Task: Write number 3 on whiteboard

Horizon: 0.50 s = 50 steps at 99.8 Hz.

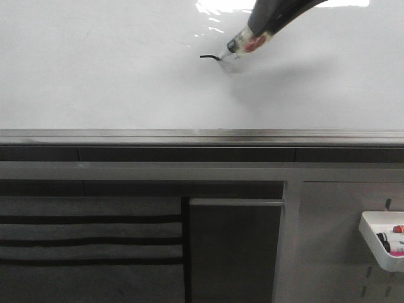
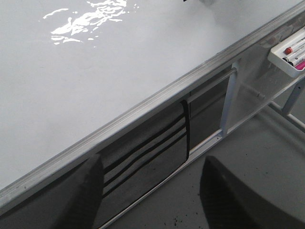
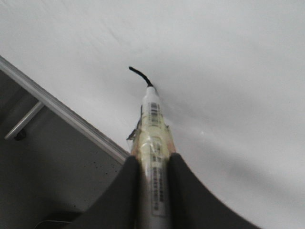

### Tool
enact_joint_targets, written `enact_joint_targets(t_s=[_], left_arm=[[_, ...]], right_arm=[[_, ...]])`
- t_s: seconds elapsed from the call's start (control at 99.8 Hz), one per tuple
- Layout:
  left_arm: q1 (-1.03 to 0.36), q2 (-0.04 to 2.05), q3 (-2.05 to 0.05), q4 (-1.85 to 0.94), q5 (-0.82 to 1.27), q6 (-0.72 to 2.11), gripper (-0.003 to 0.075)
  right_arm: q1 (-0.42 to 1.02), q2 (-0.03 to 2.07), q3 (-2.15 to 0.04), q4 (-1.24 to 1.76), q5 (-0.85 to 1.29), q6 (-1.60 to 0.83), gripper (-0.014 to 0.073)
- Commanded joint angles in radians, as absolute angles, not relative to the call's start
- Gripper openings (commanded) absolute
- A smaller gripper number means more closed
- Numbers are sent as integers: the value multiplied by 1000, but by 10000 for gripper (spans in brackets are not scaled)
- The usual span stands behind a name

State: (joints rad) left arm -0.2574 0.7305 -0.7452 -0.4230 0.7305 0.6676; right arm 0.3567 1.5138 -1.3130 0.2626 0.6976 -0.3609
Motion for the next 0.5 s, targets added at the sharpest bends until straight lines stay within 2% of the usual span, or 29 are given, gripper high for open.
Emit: enact_joint_targets(t_s=[0.0,0.21,0.491], left_arm=[[-253,727,-771,-454,665,656,410],[-253,727,-771,-454,665,656,410],[-253,727,-771,-454,665,656,410]], right_arm=[[355,1484,-1299,238,661,-347,14],[445,1515,-1283,238,489,-347,14],[378,1486,-1298,217,709,-347,14]])
